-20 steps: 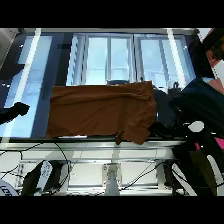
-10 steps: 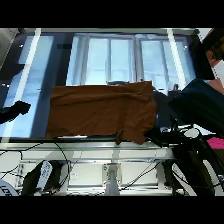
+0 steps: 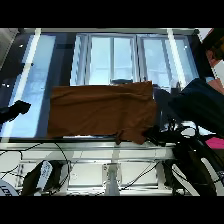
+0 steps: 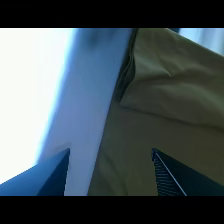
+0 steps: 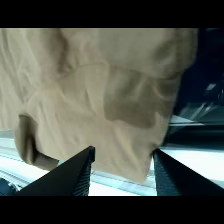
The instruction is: Fold the clothes and pants, and hang the long-sleeved shirts on hangers.
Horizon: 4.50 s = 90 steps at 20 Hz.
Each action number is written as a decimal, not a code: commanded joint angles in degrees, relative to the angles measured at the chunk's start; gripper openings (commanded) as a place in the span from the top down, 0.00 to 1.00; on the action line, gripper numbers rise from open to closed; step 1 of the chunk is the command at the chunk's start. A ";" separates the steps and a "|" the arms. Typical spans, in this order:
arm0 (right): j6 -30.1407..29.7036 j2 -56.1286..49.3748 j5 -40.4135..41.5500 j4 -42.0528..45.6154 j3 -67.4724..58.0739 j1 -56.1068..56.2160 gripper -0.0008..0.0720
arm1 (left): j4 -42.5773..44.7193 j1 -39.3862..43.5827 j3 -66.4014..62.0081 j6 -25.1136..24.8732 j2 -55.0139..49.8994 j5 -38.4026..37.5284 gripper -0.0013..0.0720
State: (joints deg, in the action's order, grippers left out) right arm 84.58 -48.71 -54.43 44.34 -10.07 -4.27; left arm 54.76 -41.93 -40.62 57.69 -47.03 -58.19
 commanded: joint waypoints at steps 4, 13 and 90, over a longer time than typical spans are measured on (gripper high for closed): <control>0.00 -0.26 4.48 -1.90 0.00 4.81 0.44 | 0.00 -0.07 0.04 0.02 0.00 0.02 0.24; -0.20 0.02 4.50 -1.97 -0.04 4.81 0.97 | 1.66 -0.11 6.64 0.55 0.00 -1.31 0.32; -3.61 0.50 -2.32 -5.31 -17.38 4.81 0.97 | -12.33 -0.31 -4.42 -10.93 -17.73 -21.11 0.95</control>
State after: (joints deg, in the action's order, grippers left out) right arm 81.60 -48.45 -56.77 39.62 -22.63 0.51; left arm 51.86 -42.24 -43.57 50.41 -64.86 -78.98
